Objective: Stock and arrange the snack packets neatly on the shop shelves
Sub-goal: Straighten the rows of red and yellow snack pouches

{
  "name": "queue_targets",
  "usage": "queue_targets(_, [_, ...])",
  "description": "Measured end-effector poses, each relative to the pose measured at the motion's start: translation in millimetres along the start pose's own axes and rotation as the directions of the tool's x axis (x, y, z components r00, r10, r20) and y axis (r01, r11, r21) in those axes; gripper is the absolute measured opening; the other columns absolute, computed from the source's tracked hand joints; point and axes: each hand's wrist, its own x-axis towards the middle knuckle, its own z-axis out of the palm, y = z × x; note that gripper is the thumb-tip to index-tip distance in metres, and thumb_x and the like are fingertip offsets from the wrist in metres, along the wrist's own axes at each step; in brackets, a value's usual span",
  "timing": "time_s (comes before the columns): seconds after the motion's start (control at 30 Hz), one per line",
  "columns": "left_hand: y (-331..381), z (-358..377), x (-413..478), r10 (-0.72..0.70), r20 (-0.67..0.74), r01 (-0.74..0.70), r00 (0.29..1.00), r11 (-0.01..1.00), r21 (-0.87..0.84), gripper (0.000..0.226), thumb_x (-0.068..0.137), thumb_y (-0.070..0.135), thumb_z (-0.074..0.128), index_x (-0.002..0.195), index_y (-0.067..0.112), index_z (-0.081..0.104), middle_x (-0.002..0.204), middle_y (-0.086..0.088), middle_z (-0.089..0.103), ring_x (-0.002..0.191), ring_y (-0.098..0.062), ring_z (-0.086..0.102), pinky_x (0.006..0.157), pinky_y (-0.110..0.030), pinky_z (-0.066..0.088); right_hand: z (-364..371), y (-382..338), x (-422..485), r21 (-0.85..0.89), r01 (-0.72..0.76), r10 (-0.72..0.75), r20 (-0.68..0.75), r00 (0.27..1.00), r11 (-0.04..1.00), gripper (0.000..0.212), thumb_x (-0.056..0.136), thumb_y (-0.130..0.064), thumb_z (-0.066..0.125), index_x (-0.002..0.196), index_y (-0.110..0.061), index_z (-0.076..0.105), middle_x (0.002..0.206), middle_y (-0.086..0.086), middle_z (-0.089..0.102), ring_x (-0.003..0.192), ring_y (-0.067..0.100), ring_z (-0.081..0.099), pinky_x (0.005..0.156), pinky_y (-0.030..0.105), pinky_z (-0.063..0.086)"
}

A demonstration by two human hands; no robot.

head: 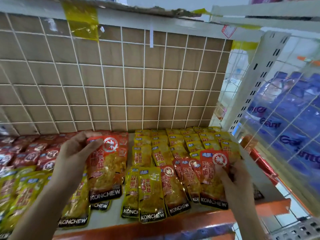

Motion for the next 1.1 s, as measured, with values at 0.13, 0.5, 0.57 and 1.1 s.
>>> queue_targets(0.13, [2, -51, -22, 0.011, -0.106, -0.003, 0.994, 0.997, 0.075, 0.048, 0.046, 0.052, 0.083, 0.078, 0.019, 0.070, 0.071, 0.001, 0.070, 0.059, -0.008, 0.064, 0.058, -0.019, 0.054, 19, -1, -6, 0.013, -0.018, 0.017, 0.071, 0.997, 1.000, 0.012, 0.085, -0.014, 0.063, 0.079, -0.021, 0.057, 0.076, 0.002, 0.064, 0.072, 0.024, 0.059, 0.064, 0.031, 0.044])
queue_targets(0.5, [11, -158, -68, -0.058, -0.356, 0.079, 0.933, 0.996, 0.044, 0.011, 0.078, 0.009, 0.059, 0.076, 0.014, 0.069, 0.068, -0.003, 0.071, 0.055, -0.012, 0.065, 0.053, -0.022, 0.055, 97, -30, -27, -0.011, 0.027, -0.023, 0.284, 0.959, 1.000, 0.010, 0.085, -0.028, 0.061, 0.093, -0.020, 0.060, 0.080, -0.001, 0.066, 0.076, 0.017, 0.061, 0.062, 0.022, 0.042])
queue_targets(0.57, [8, -184, -70, -0.060, -0.401, 0.089, 0.914, 0.995, 0.054, 0.016, 0.085, 0.001, 0.053, 0.082, 0.011, 0.065, 0.069, -0.003, 0.070, 0.056, -0.011, 0.065, 0.053, -0.021, 0.055, 115, -40, -32, 0.018, 0.005, -0.011, 0.304, 0.953, 1.000, 0.010, 0.085, -0.023, 0.062, 0.093, -0.017, 0.061, 0.078, -0.005, 0.066, 0.073, 0.008, 0.059, 0.060, 0.010, 0.041])
queue_targets(1.1, [9, -334, -21, -0.120, -0.396, 0.198, 0.910, 0.967, 0.160, 0.003, 0.082, 0.010, 0.062, 0.085, 0.011, 0.063, 0.074, -0.006, 0.071, 0.066, -0.018, 0.065, 0.058, -0.026, 0.054, 274, -114, -107, 0.103, -0.078, 0.035, 0.368, 0.929, 0.992, 0.005, 0.084, -0.017, 0.063, 0.084, -0.017, 0.058, 0.072, -0.007, 0.070, 0.066, 0.007, 0.065, 0.062, 0.028, 0.054])
